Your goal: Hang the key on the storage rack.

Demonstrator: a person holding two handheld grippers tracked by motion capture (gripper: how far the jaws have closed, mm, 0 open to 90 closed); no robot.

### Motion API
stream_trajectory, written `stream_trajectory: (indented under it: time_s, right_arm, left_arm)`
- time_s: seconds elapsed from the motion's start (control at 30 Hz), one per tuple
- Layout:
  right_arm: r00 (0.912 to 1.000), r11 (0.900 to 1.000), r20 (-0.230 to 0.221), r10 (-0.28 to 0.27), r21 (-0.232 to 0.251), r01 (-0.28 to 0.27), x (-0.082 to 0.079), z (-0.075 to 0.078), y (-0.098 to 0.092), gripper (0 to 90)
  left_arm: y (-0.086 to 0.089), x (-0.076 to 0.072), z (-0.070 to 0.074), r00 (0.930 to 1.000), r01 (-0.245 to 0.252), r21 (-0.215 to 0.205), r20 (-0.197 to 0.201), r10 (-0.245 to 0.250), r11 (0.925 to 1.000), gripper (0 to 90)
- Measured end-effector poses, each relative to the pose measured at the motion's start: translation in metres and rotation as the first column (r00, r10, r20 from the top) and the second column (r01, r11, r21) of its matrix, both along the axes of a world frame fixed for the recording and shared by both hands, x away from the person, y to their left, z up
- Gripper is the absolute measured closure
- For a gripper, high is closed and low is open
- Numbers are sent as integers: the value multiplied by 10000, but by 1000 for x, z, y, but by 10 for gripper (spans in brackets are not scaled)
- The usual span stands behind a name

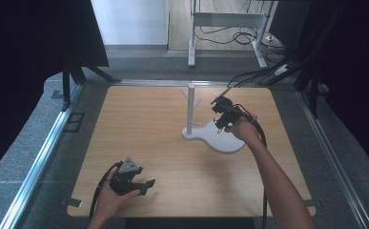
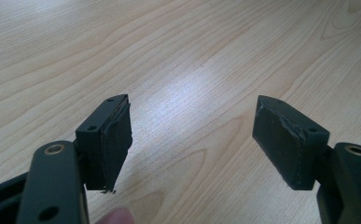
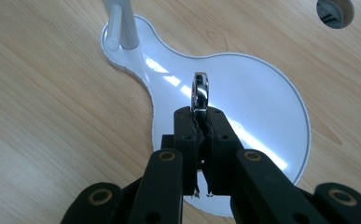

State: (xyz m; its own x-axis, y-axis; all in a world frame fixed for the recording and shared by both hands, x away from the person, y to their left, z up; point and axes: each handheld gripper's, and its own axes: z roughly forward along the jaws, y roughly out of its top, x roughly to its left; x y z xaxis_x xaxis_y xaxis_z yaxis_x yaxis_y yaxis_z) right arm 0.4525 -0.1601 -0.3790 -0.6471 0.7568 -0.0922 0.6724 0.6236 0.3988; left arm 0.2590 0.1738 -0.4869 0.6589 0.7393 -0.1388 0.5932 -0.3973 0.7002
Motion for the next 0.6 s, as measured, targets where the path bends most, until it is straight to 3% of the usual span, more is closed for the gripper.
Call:
stream_trajectory:
  time_s: [0.6]
  right_arm:
    - [9998,9999,90,-161,19,161,21,10,6,843]
  left_arm:
    - [0,0,0,10000,25,-20,-12,-25,10000,287]
